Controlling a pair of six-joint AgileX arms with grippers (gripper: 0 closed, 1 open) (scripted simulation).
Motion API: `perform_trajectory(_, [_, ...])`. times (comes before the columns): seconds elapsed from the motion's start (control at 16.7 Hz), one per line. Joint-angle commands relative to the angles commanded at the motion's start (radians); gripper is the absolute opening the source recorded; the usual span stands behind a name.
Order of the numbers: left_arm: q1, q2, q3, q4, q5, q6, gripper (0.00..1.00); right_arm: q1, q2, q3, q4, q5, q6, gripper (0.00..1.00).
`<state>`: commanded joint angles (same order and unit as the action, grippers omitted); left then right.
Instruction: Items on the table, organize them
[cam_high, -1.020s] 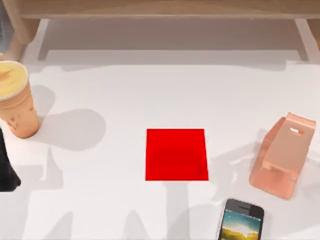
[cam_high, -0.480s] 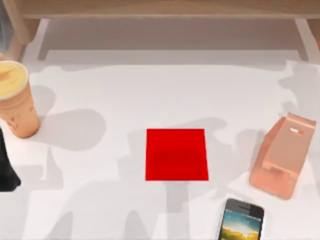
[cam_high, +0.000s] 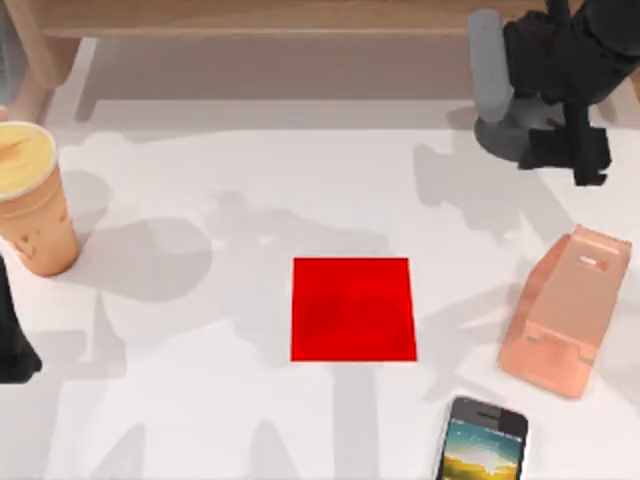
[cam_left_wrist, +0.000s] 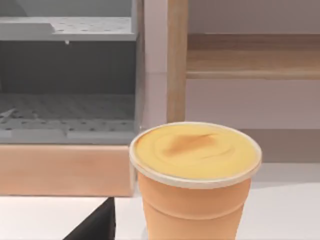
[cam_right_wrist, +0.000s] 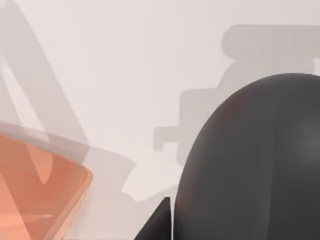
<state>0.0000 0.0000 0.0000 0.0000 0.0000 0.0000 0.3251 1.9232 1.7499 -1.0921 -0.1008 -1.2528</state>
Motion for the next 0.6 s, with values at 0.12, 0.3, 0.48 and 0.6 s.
perform_trajectory(0.12, [0.000,0.000,0.000,0.000,0.000,0.000,1.00,0.084,0.079,0.051,-0.015,0.005,-0.229,0.00])
perform_trajectory(0.3, [0.000,0.000,0.000,0.000,0.000,0.000,1.00,0.197,0.198,0.108,-0.041,0.022,-0.549,0.00])
perform_trajectory(0.48, [0.000,0.000,0.000,0.000,0.000,0.000,1.00,0.288,0.303,0.148,-0.064,0.046,-0.821,0.00])
perform_trajectory(0.6, [0.000,0.000,0.000,0.000,0.000,0.000,1.00,0.333,0.360,0.168,-0.076,0.063,-0.964,0.00])
